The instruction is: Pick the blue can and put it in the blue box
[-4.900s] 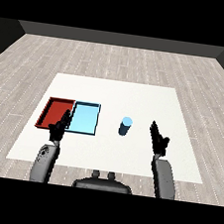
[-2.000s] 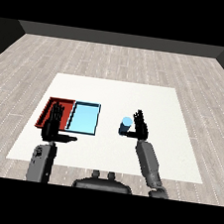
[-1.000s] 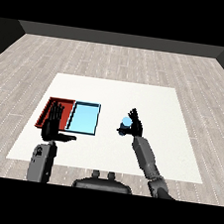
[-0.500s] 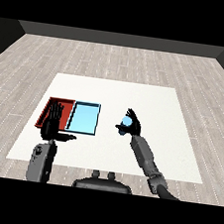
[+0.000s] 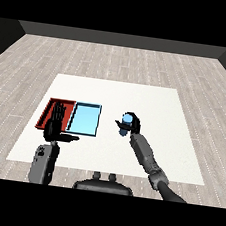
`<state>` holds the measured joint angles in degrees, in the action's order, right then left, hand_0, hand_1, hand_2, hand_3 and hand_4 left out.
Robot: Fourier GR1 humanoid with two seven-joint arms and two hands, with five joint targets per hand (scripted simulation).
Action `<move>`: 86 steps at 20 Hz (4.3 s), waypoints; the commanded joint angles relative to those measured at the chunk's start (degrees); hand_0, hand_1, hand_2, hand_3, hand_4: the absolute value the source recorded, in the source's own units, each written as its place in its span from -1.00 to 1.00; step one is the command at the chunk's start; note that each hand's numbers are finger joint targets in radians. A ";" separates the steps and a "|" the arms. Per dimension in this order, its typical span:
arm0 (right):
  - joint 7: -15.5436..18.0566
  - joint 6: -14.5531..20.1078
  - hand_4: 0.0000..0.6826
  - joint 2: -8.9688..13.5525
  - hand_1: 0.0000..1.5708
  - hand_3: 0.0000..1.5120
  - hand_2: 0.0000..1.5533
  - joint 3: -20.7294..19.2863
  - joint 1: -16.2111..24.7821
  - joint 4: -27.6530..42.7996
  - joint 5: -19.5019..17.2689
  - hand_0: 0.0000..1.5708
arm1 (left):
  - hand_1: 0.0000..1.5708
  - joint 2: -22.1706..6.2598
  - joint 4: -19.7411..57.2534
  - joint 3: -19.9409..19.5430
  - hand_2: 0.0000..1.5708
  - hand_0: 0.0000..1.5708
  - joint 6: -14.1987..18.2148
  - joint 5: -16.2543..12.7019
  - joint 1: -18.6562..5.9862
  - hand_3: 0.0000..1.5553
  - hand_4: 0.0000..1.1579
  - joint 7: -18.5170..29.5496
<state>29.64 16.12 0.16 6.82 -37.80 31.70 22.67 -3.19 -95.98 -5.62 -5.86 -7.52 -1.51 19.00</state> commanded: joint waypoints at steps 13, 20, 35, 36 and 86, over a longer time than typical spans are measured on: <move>-12.44 7.17 0.82 5.17 0.82 0.84 0.86 6.71 3.45 23.73 -9.77 0.82 | -1.00 0.96 1.49 6.13 -1.00 -1.00 -1.28 3.44 -1.22 -1.00 -1.00 -5.80; -20.20 5.90 0.80 8.85 0.81 0.86 0.86 7.11 4.93 34.47 -13.73 0.81 | -1.00 3.14 7.42 13.16 -1.00 -1.00 3.15 6.41 -3.86 -1.00 -1.00 -5.19; -25.06 4.16 0.79 6.58 0.86 0.85 0.88 8.92 16.42 51.32 -23.57 0.86 | -1.00 3.19 13.99 23.08 -1.00 -1.00 9.02 -0.12 -7.59 -1.00 -1.00 -6.69; -25.99 4.17 0.78 4.81 0.85 0.85 0.88 8.29 16.51 52.10 -25.06 0.85 | -1.00 3.19 14.40 19.53 -1.00 -1.00 6.27 0.50 -7.65 -1.00 -1.00 -6.55; -20.55 11.34 0.75 -0.16 0.86 0.83 0.87 19.50 7.52 44.76 -12.57 0.86 | -1.00 3.19 37.75 33.26 -1.00 -1.00 18.86 -17.12 -25.12 -1.00 -0.67 3.18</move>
<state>7.52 25.47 0.01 25.26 -26.29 79.13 5.44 0.00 -60.61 29.30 13.90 -24.47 -25.32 22.27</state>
